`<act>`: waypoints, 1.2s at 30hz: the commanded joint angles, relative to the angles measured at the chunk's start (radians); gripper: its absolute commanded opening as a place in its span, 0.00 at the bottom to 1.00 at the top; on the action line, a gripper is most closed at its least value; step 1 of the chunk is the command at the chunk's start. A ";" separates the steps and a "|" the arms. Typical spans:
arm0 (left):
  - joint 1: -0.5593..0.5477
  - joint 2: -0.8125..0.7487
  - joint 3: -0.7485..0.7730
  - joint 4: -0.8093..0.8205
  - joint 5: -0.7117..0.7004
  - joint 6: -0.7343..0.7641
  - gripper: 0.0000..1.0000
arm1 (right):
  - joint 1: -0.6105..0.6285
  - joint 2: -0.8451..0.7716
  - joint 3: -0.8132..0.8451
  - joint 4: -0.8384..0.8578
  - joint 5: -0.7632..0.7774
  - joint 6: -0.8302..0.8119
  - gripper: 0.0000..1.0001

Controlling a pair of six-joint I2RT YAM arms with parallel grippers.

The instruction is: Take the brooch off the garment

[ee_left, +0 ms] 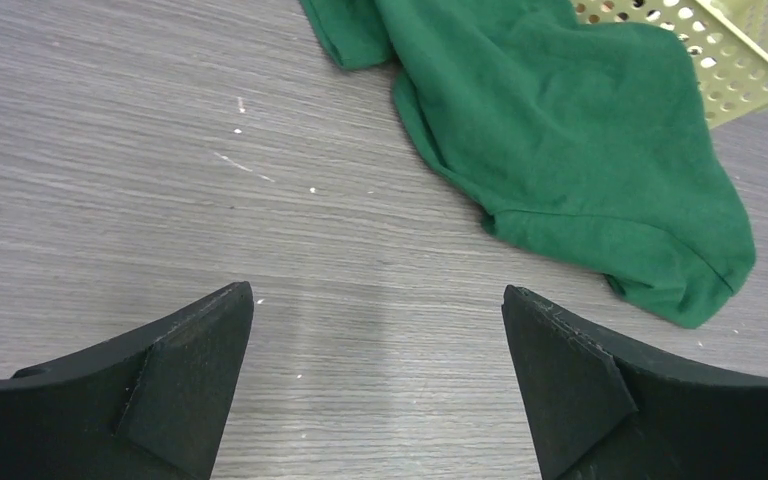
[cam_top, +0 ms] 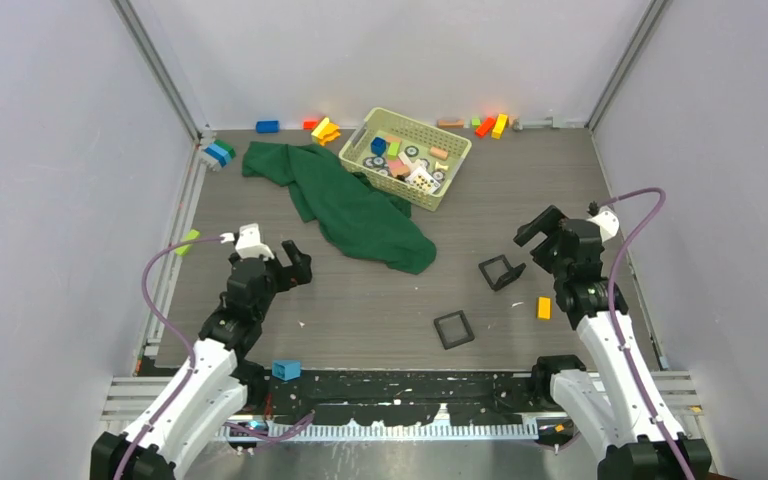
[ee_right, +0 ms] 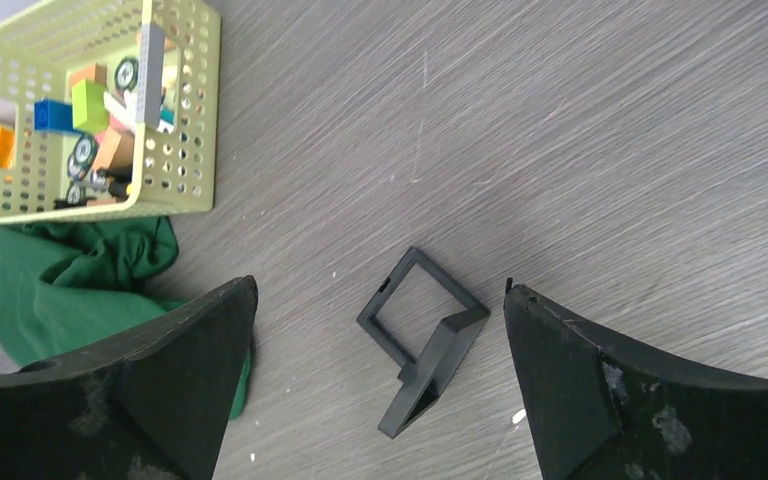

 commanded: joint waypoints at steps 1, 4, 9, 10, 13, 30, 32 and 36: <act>-0.001 0.015 -0.019 0.118 0.105 0.016 1.00 | 0.002 0.051 0.062 0.005 -0.141 -0.007 1.00; -0.001 0.035 -0.051 0.188 0.151 -0.001 1.00 | 0.018 0.158 0.113 0.036 -0.195 -0.007 1.00; -0.001 0.136 -0.060 0.343 0.304 -0.008 0.97 | 0.169 0.328 0.229 0.055 -0.140 -0.022 0.98; -0.001 0.170 -0.055 0.375 0.320 -0.013 0.96 | 0.195 0.375 0.242 0.067 -0.113 -0.030 0.98; -0.004 0.326 -0.028 0.483 0.391 -0.043 0.90 | 0.264 0.498 0.305 0.090 -0.093 -0.021 0.96; -0.085 0.918 0.297 0.546 0.464 -0.102 0.67 | 0.324 1.013 0.628 0.301 0.001 0.220 0.72; -0.086 0.937 0.302 0.550 0.474 -0.091 0.59 | 0.326 1.063 0.674 0.291 0.014 0.227 0.70; -0.085 0.920 0.287 0.561 0.469 -0.078 0.40 | 0.331 1.134 0.745 0.288 0.061 0.231 0.66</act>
